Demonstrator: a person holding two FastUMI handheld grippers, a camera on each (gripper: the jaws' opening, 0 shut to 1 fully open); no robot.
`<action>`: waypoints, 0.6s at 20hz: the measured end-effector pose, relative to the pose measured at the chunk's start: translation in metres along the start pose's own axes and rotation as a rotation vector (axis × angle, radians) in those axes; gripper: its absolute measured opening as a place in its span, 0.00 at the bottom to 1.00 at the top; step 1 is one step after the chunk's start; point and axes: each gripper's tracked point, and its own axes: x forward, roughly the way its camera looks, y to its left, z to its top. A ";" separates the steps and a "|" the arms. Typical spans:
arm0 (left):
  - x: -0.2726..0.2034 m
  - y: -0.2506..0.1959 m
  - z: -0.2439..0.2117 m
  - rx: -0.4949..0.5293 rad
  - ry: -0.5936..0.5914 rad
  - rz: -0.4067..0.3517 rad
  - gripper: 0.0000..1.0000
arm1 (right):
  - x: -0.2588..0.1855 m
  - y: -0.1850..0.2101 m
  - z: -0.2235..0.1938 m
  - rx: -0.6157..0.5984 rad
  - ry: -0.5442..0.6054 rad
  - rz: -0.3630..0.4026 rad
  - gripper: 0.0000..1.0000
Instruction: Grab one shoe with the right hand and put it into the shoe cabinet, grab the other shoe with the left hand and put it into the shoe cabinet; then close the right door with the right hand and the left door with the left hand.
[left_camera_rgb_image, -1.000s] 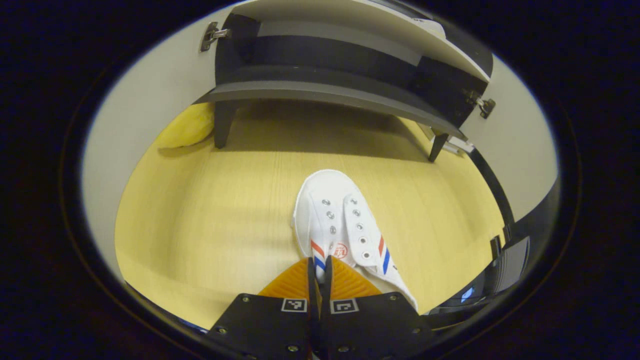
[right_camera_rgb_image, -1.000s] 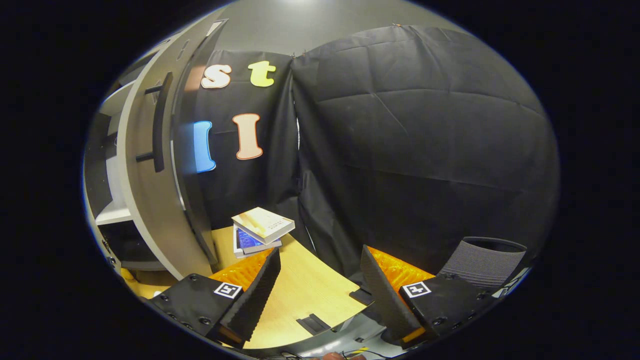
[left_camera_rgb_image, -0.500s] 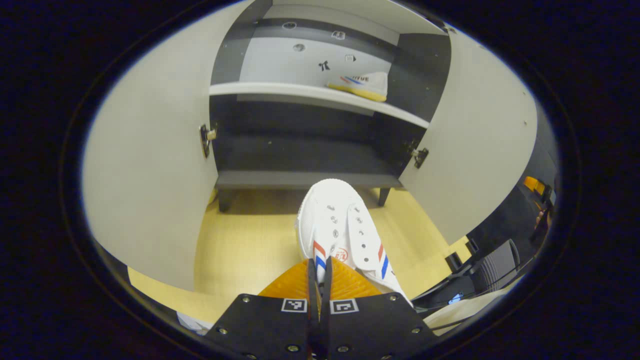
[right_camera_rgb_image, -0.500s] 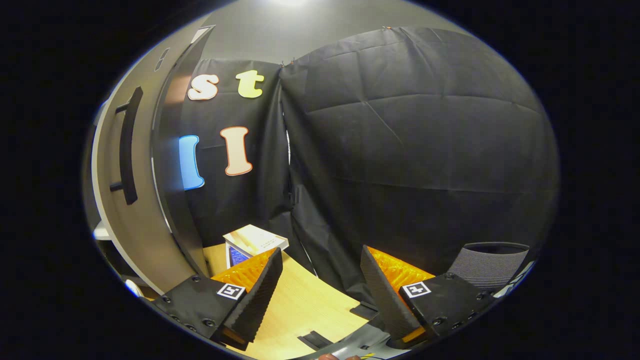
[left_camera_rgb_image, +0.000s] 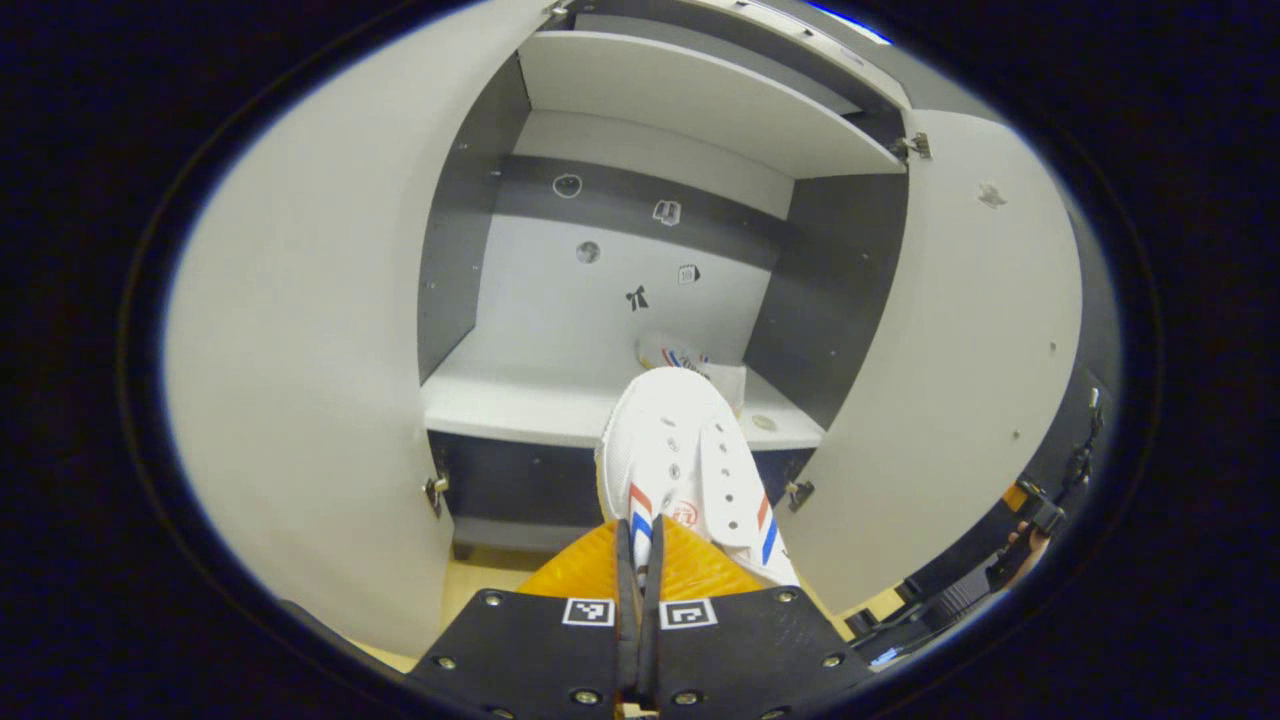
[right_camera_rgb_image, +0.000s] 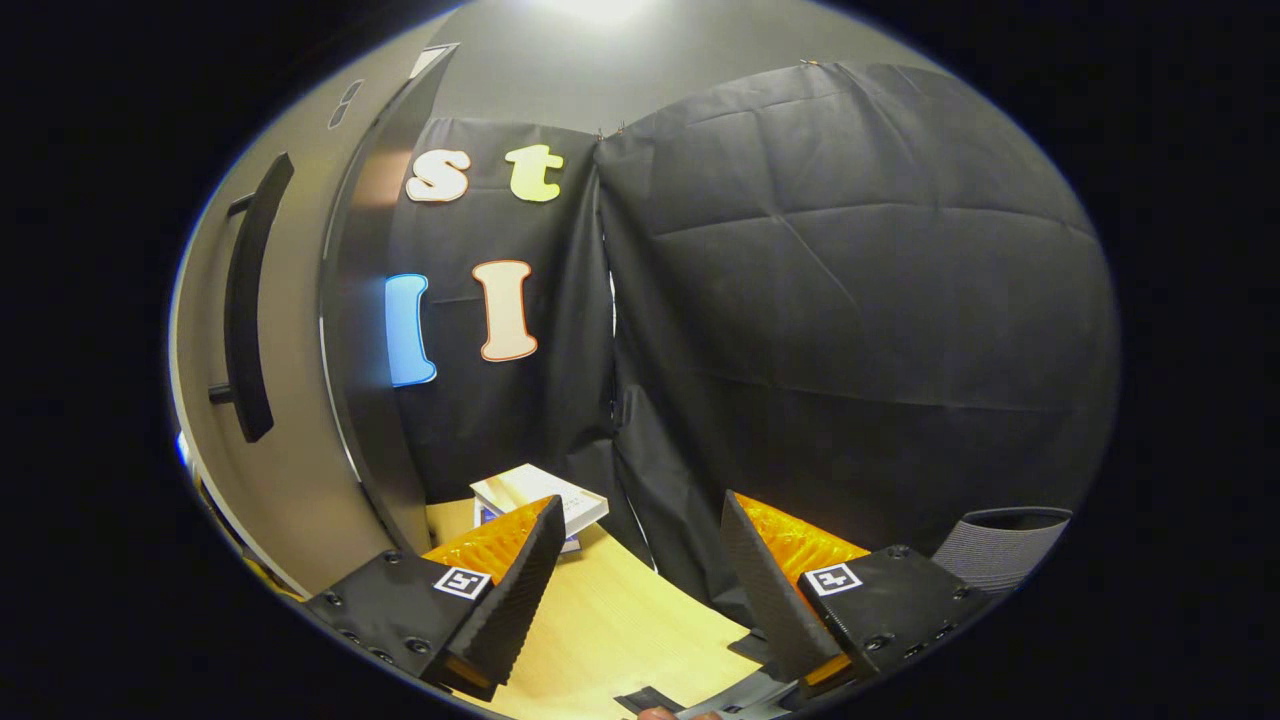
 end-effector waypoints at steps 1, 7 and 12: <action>0.008 0.002 0.010 0.002 -0.018 0.012 0.00 | 0.002 0.000 0.002 0.008 -0.008 0.000 0.98; 0.059 0.033 0.074 0.015 -0.103 0.080 0.01 | 0.015 -0.005 0.005 0.034 -0.003 -0.016 0.98; 0.127 0.058 0.107 0.011 -0.137 0.108 0.00 | 0.023 -0.011 0.021 0.049 -0.044 -0.031 0.98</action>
